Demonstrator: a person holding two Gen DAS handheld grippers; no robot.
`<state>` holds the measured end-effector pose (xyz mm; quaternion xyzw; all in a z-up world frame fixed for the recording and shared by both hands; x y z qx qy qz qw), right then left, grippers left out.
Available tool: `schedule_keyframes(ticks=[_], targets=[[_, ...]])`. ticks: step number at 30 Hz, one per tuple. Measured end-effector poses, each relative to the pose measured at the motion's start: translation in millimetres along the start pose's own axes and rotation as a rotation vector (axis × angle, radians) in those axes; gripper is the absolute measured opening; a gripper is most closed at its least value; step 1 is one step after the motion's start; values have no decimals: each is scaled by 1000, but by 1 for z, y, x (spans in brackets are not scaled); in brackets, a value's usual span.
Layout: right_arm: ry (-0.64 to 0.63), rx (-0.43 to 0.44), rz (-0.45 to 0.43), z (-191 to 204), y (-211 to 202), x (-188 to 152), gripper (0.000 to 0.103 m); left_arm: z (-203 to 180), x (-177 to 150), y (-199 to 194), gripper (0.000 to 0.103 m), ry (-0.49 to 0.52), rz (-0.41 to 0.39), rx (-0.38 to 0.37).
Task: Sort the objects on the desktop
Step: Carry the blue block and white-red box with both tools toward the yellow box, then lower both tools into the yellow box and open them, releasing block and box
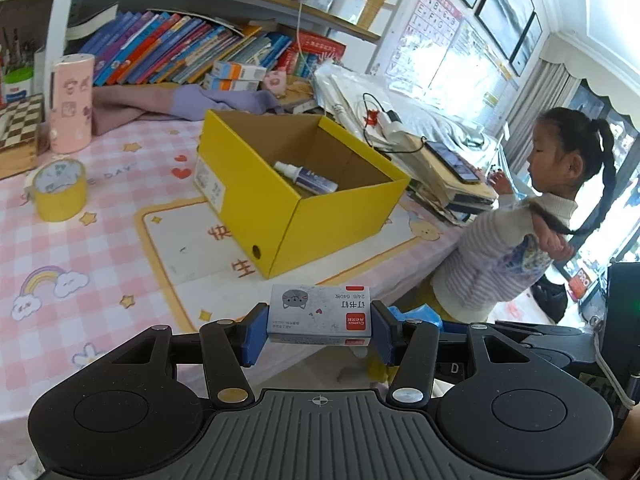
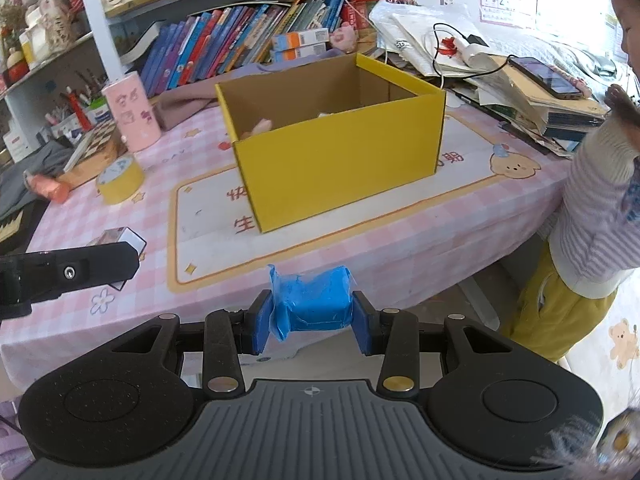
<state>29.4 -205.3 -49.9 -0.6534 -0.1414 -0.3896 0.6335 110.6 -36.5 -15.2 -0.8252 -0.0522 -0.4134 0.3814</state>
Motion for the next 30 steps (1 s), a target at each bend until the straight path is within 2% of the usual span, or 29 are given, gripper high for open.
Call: schedule_keyframes(ticks=[14, 20, 25, 30], targets=[[6, 5, -8, -22, 19, 26, 38, -12, 24, 29, 53, 20, -10, 5], [-11, 24, -5, -35, 34, 44, 38, -13, 38, 42, 53, -25, -27, 14], [-26, 41, -37, -46, 41, 70, 38, -16, 61, 54, 53, -31, -70, 35], [-75, 66, -105, -55, 48, 109, 38, -19, 89, 70, 53, -33, -129, 70]])
Point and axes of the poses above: each gripper's, at about its wrist camera, not at the fingertips, and y roughly the way its jaws point, z to its left, x to its top, the point moved 4 cm from there along y, roughly the way its jaws point, and after that the axes turned 2 degrees about -x, right-handed, at the moved point
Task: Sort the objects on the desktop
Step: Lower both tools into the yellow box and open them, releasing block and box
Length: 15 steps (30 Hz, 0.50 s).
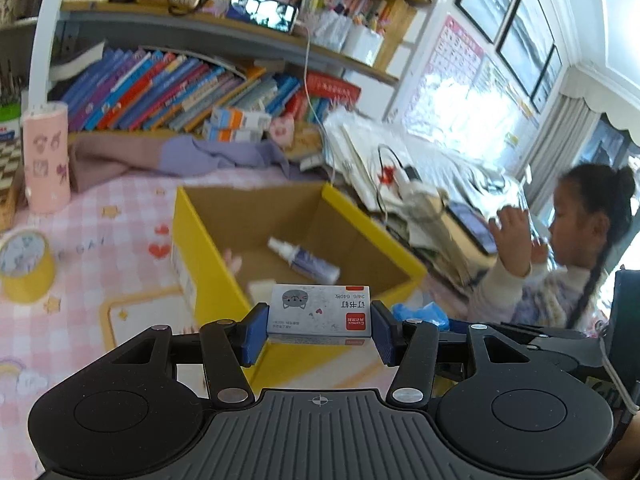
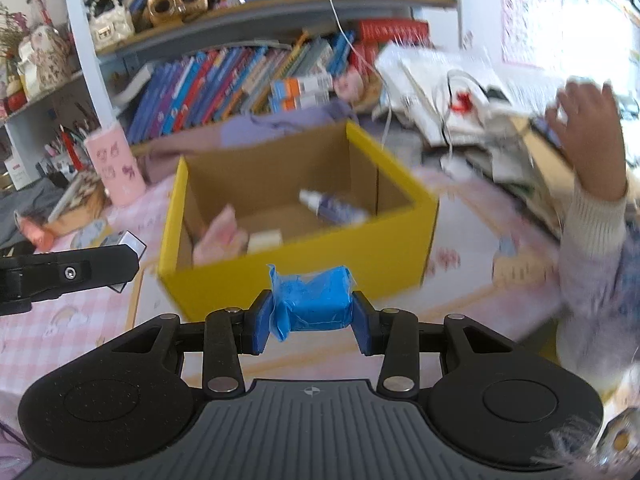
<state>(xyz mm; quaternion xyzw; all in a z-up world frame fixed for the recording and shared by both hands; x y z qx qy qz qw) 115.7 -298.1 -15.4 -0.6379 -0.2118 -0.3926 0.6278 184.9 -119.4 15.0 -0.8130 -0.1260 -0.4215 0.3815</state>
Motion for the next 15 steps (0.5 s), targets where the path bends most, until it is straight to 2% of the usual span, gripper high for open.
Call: schedule_keyframes(ticks=[7, 15], targets=[[-75, 66, -51, -18, 32, 49, 38, -5, 26, 33, 53, 7, -43, 84], [-218, 144, -26, -22, 84, 74, 38, -11, 34, 80, 53, 70, -6, 199]])
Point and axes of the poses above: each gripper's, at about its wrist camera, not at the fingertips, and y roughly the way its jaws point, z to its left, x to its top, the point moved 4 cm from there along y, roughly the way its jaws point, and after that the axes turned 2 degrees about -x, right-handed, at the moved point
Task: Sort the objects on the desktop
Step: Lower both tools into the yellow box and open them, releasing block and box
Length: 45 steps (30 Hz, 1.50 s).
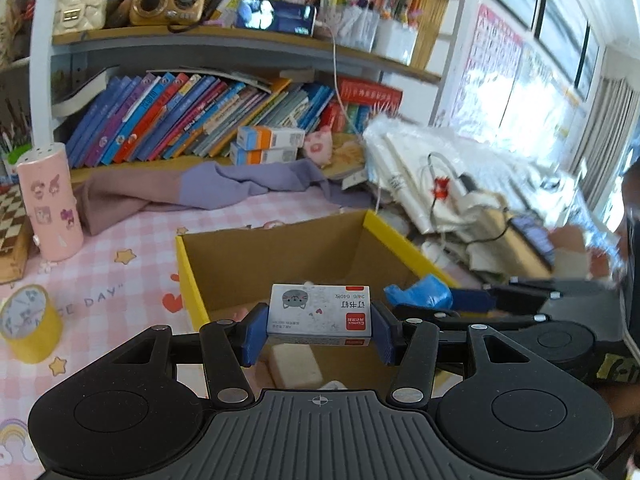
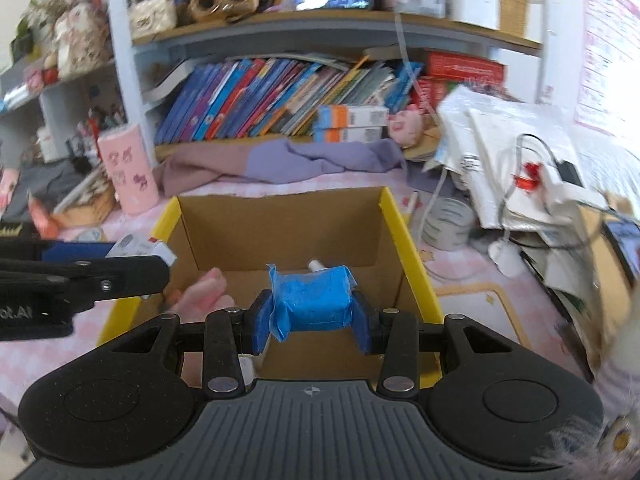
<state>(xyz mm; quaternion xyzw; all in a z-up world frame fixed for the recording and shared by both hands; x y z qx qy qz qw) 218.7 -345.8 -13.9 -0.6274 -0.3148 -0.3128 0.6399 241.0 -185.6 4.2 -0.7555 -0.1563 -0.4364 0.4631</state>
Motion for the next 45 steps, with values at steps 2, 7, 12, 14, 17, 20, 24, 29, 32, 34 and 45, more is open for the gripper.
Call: schedule_keyframes(ticks=[2, 7, 12, 14, 17, 20, 24, 29, 32, 34, 45], targets=[[-50, 15, 10, -1, 13, 1, 38, -3, -2, 10, 53, 14, 17, 18], [-126, 52, 55, -4, 40, -1, 37, -5, -6, 31, 53, 39, 62, 65], [-200, 83, 113, -7, 61, -5, 38, -6, -11, 48, 53, 73, 99, 105], [-230, 100, 144, -7, 70, -7, 38, -6, -12, 54, 53, 84, 119, 124], [-267, 137, 200, -7, 83, -8, 38, -4, -13, 62, 53, 99, 139, 151], [-274, 164, 245, -8, 92, -10, 38, -3, -14, 68, 53, 98, 160, 157], [-303, 166, 280, -7, 100, -14, 38, -6, -17, 75, 53, 122, 182, 164], [-306, 166, 298, -8, 103, -18, 38, -7, -16, 79, 54, 130, 194, 177], [-301, 164, 297, -9, 103, -18, 38, -8, -15, 79, 56, 118, 195, 174], [-297, 166, 292, -9, 102, -19, 40, -9, -13, 76, 61, 117, 182, 180], [-206, 185, 212, -17, 76, -12, 46, -16, -3, 39, 67, 73, 49, 237]])
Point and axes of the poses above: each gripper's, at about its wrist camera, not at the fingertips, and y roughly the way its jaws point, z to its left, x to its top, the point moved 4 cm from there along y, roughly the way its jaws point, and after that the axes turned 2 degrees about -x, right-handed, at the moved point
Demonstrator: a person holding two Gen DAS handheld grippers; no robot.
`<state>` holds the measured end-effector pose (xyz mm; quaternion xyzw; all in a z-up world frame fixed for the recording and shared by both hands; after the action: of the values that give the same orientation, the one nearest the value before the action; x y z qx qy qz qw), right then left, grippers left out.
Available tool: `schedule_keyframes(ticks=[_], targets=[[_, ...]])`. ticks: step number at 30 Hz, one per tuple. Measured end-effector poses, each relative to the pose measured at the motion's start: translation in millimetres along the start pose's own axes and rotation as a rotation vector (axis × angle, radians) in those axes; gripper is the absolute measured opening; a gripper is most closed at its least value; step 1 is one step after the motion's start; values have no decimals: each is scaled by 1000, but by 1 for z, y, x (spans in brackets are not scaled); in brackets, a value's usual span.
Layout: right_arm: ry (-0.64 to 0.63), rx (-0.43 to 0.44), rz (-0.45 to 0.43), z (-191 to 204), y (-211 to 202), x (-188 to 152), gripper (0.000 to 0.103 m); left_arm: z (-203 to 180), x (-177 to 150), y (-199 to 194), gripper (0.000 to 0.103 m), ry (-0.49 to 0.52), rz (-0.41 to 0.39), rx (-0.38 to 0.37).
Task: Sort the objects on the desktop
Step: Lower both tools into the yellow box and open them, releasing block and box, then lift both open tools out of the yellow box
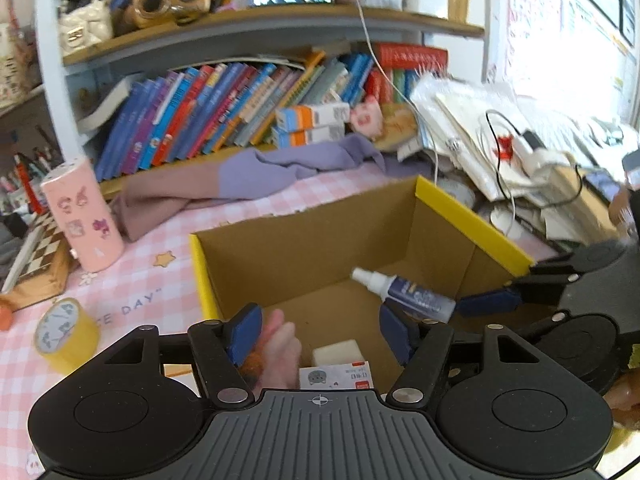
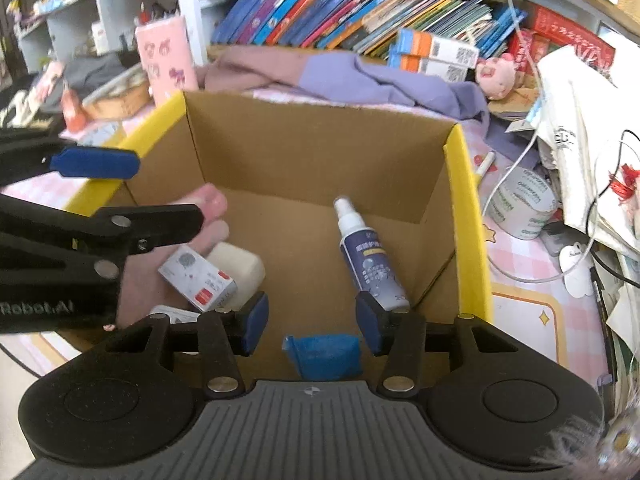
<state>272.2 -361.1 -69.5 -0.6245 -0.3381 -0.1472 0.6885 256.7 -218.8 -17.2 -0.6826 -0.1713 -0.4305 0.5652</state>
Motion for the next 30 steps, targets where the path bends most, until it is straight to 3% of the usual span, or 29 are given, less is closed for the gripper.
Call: schedule_keyframes(ticks=[10, 15, 30], targets=[[86, -68, -135, -6, -40, -4, 46, 15, -6, -37, 72, -106, -80, 65], [132, -107, -182, -6, -58, -13, 46, 15, -14, -53, 73, -86, -94, 82], [208, -252, -209, 33, -102, -52, 47, 29, -59, -90, 74, -74, -85, -28]])
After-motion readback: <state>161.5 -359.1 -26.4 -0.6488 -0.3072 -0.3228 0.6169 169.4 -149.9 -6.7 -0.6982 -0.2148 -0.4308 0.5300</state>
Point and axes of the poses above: each gripper's, at about its wrist camera, not at the fingertips, and y roughly the way its jaws point, z to its left, x to its top, the point moved 4 cm from there along y, roughly the way its jaws point, and after that the axes turned 2 degrees about -x, right-handed, at the moved point
